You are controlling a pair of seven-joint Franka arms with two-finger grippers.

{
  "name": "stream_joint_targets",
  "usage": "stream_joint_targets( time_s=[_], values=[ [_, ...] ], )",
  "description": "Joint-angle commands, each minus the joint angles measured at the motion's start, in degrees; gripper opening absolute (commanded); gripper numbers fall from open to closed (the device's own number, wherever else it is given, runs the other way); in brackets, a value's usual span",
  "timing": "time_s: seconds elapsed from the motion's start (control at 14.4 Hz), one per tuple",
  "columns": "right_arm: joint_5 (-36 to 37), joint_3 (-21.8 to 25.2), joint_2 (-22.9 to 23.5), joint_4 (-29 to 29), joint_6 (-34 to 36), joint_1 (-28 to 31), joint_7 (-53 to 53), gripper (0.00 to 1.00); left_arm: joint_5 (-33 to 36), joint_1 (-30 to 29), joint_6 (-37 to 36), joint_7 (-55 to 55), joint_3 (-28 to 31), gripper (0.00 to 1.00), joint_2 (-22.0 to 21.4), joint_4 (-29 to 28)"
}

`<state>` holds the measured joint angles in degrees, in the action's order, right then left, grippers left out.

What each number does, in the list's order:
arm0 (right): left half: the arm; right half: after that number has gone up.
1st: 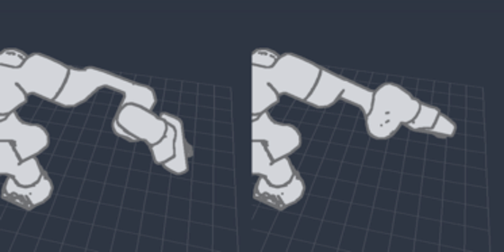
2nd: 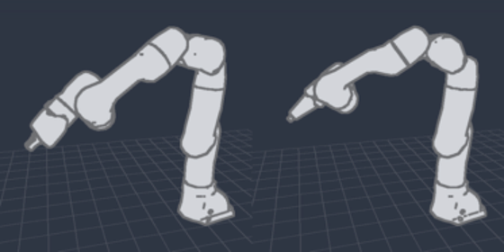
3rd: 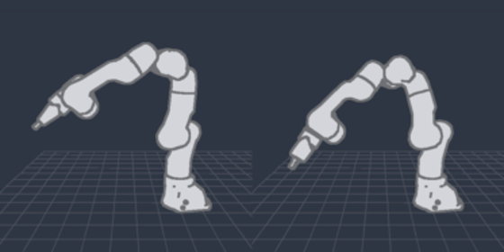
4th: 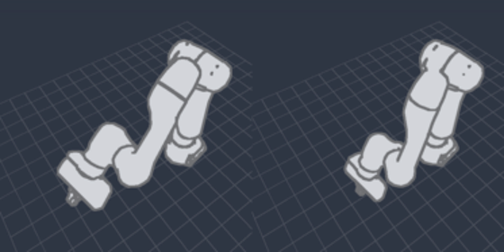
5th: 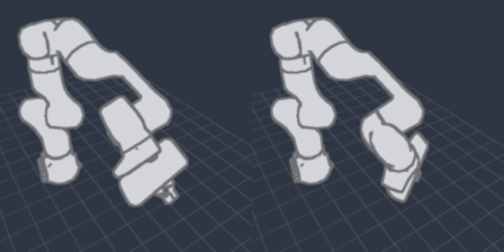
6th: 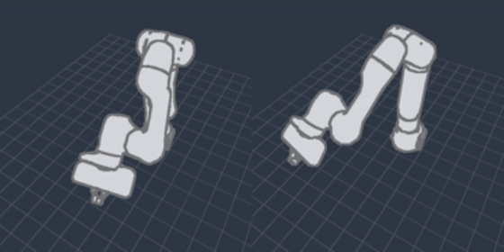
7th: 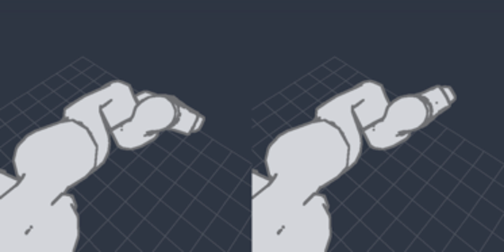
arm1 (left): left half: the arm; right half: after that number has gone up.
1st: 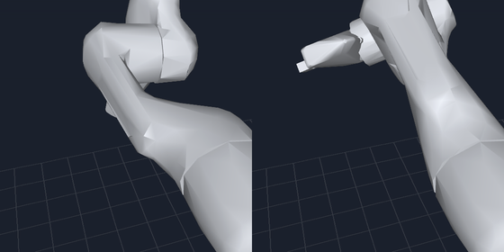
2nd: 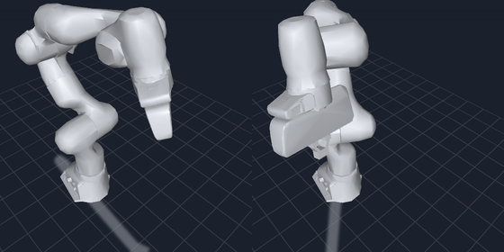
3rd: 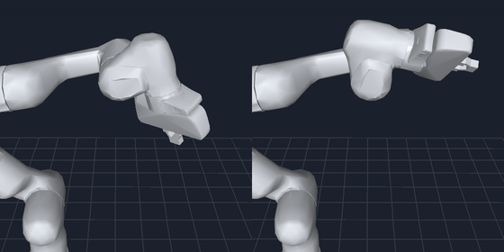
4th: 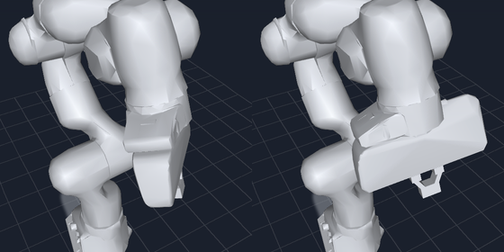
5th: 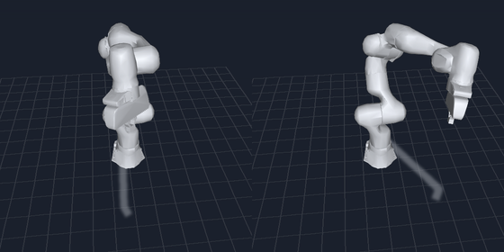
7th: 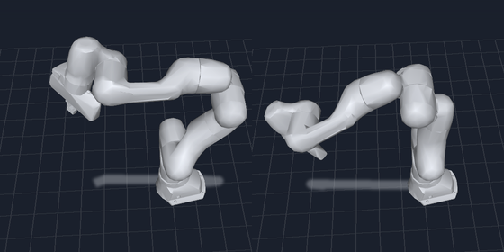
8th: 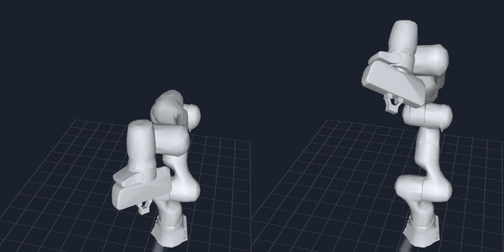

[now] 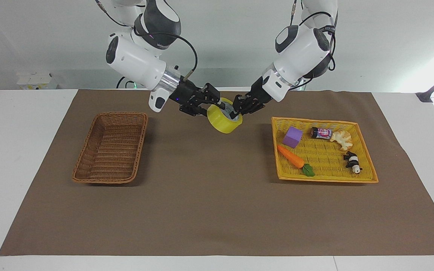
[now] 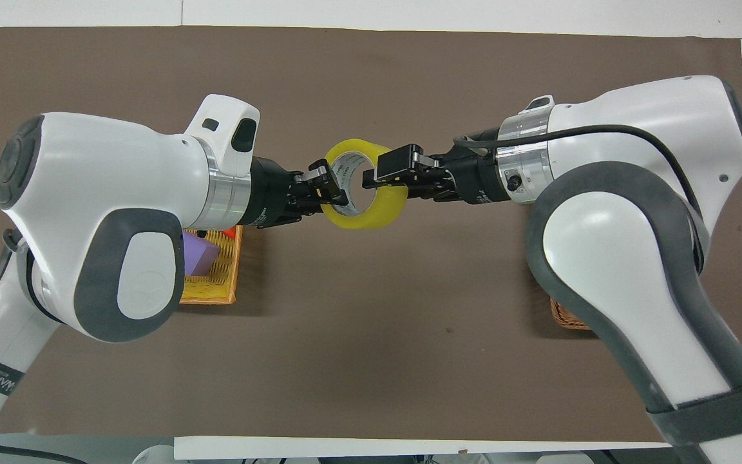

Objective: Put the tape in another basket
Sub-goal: 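Grasp the tape with the right gripper while the left gripper holds it, then carry the tape with the right gripper while the left gripper withdraws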

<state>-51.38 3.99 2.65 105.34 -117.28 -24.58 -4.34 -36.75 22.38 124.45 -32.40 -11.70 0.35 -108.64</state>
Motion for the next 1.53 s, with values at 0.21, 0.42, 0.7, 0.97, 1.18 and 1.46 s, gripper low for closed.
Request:
stream_joint_targets(
  time_s=[0.21,0.42,0.7,0.97,1.18,1.46],
  values=[
    [-0.4,-0.1,-1.1,2.1,-0.8,0.3,0.6,0.0,-0.7,0.9,-0.6,-0.6,0.8,0.0,-1.1,0.0],
    [-0.4,0.0,-1.1,2.1,-0.4,0.9,0.6,0.0,-0.7,0.8,-1.1,-1.0,0.8,0.8,-1.1,0.2],
    [-0.3,0.1,-1.1,2.1,1.9,3.5,1.3,0.0,-0.3,-0.3,-6.3,-1.0,1.9,0.99,-3.5,2.0],
    [2.2,0.1,-1.9,3.4,9.3,13.1,9.4,0.0,9.3,-9.5,-17.6,-0.1,2.5,0.99,-4.6,5.4],
    [5.1,0.1,-3.8,6.9,13.5,21.3,15.7,0.0,18.1,-20.6,-24.9,3.8,2.9,0.99,-4.9,6.1],
    [8.6,0.1,-2.2,11.0,18.8,31.8,28.7,0.0,26.8,-29.5,-27.9,19.0,2.9,0.99,-4.7,9.1]
  ],
)
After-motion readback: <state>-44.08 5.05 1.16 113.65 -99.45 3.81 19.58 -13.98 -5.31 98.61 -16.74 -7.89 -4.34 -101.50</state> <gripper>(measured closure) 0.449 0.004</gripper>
